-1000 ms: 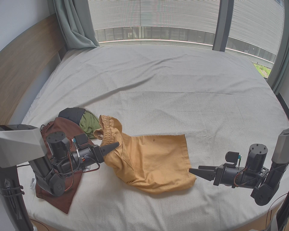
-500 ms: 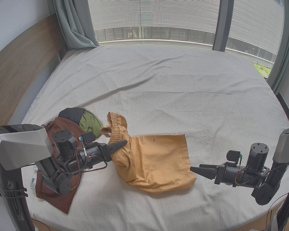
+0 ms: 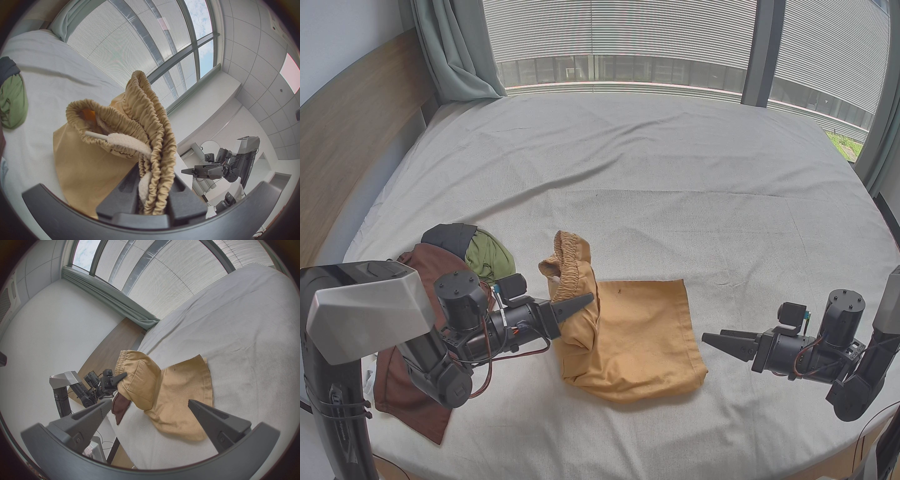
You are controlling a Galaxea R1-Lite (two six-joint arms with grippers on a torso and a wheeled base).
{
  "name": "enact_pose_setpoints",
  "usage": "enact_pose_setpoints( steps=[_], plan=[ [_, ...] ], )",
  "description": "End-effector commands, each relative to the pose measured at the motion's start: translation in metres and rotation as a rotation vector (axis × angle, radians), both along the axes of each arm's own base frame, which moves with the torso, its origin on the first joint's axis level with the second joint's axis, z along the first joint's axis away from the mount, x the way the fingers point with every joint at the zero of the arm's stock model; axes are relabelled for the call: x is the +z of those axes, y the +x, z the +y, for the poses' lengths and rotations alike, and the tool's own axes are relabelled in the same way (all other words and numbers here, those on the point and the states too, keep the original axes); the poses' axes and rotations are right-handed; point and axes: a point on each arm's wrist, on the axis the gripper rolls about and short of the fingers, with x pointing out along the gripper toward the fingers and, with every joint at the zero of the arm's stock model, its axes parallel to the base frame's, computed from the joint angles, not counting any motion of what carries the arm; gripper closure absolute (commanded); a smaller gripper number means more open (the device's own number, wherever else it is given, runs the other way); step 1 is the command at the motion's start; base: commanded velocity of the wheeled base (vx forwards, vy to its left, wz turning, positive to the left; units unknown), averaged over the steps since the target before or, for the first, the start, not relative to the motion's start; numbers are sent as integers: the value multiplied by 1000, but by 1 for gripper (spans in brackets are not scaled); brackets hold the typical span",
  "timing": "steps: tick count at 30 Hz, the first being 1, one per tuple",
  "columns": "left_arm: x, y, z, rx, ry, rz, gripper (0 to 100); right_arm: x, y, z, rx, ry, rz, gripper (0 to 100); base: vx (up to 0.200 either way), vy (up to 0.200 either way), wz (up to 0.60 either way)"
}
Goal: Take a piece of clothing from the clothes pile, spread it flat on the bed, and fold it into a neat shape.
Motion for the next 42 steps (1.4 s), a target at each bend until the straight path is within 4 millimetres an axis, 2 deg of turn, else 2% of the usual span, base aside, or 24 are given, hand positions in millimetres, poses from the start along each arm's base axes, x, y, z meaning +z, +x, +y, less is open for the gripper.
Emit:
enact_pose_setpoints(
  steps=[1, 13, 27, 36, 37, 42],
  plan=[
    [-6, 0, -15, -35, -6, 14, 100, 5, 2, -2, -9, 8, -21, 0, 0, 0, 0],
    [-18, 4, -49, -104, -32, 27, 100, 6, 4, -5, -24, 26, -13, 0, 0, 0, 0],
    [-43, 4, -74, -135, -18, 50, 100, 10, 4, -6, -29, 32, -24, 0, 0, 0, 0],
    [-47, 2, -81, -132, -13, 53, 100, 10, 3, -6, -27, 31, -25, 0, 0, 0, 0],
    [-48, 1, -82, -135, -12, 54, 0, 11, 4, -6, -29, 32, -27, 0, 0, 0, 0],
    [-48, 2, -84, -137, -15, 49, 0, 11, 3, -6, -27, 31, -27, 0, 0, 0, 0]
  ],
)
